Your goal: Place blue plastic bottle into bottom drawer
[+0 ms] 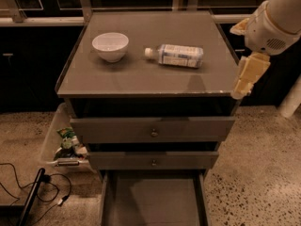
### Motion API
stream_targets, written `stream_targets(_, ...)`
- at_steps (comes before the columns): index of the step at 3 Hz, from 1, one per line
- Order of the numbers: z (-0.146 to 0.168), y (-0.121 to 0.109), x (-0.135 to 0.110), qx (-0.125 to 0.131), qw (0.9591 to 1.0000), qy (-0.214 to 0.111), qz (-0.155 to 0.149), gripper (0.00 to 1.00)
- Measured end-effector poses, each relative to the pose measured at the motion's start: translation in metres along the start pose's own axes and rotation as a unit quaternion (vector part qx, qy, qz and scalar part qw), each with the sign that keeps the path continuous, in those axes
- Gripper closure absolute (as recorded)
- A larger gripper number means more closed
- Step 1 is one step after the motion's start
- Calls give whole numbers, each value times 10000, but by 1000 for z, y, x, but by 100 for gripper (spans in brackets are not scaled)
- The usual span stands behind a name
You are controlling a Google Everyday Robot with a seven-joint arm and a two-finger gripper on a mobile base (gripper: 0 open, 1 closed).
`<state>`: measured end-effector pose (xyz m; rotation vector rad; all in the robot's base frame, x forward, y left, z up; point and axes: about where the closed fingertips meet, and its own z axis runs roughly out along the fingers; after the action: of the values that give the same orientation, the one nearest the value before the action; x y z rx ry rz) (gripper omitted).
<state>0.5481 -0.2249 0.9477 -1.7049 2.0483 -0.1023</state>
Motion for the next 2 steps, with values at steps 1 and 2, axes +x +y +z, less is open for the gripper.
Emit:
stream_targets(1,0,0,0,0,10000,0,0,0)
stream_targets(2,21,-19,3,47,9998,-212,49,0)
